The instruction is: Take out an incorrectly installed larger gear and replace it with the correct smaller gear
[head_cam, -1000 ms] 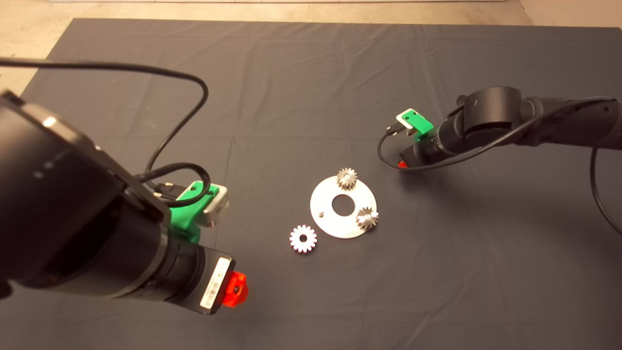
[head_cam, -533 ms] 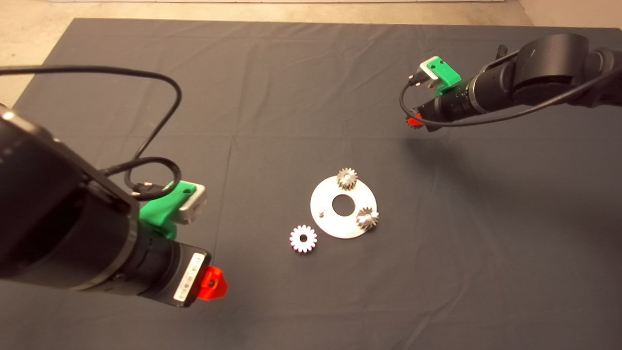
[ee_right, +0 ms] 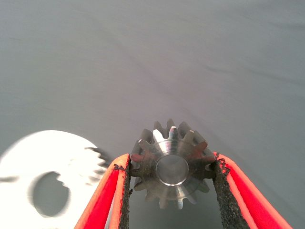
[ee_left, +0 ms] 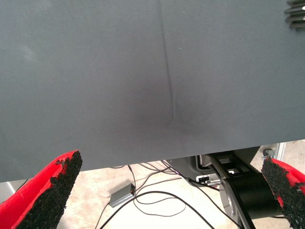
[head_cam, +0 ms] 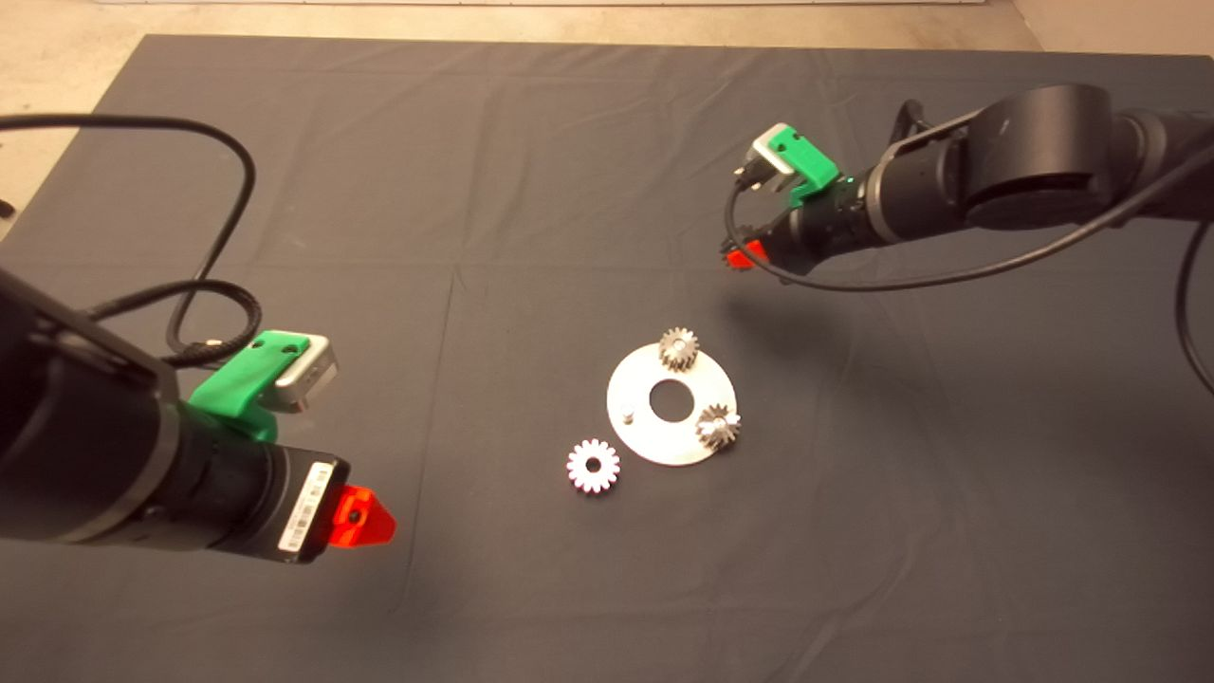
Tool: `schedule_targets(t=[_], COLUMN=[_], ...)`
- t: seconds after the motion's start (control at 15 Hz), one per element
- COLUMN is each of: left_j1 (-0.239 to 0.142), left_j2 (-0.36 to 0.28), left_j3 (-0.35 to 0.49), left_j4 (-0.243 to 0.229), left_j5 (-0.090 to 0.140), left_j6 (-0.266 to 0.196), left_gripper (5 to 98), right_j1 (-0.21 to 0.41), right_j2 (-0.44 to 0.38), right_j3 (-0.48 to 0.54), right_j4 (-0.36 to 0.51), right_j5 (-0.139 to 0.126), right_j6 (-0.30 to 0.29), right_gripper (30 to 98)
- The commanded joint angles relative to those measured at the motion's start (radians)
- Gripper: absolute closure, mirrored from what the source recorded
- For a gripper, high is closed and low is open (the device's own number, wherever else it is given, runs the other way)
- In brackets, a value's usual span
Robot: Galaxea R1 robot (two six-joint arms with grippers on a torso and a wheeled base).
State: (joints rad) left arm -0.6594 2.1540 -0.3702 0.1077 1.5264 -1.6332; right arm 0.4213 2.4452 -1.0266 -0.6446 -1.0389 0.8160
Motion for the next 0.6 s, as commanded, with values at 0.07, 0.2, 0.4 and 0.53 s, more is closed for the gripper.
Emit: schedule_targets(t=[0.07, 0.2, 0.4, 0.53], left_j1=[-0.006, -0.005, -0.005, -0.005], left_j2=[-0.039, -0.039, -0.038, -0.039], left_j3=[-0.103, -0.135, -0.132, -0.121], left_j4=[0.03, 0.029, 0.025, 0.024], left_j5=[0.132, 0.132, 0.122, 0.12], left_j6=[0.082, 0.091, 0.092, 0.087], left_gripper=[5.8, 5.8, 5.8, 5.8], right_j1=[0.031, 0.033, 0.036, 0.039], right_j2=[0.085, 0.113, 0.151, 0.197], right_j3=[0.013, 0.014, 0.014, 0.011], right_j4=[0.045, 0.051, 0.104, 0.144], right_j5=[0.007, 0.005, -0.003, -0.019], right_j6=[-0.004, -0.005, -0.027, -0.052], right_gripper=[90.0, 90.0, 90.0, 90.0])
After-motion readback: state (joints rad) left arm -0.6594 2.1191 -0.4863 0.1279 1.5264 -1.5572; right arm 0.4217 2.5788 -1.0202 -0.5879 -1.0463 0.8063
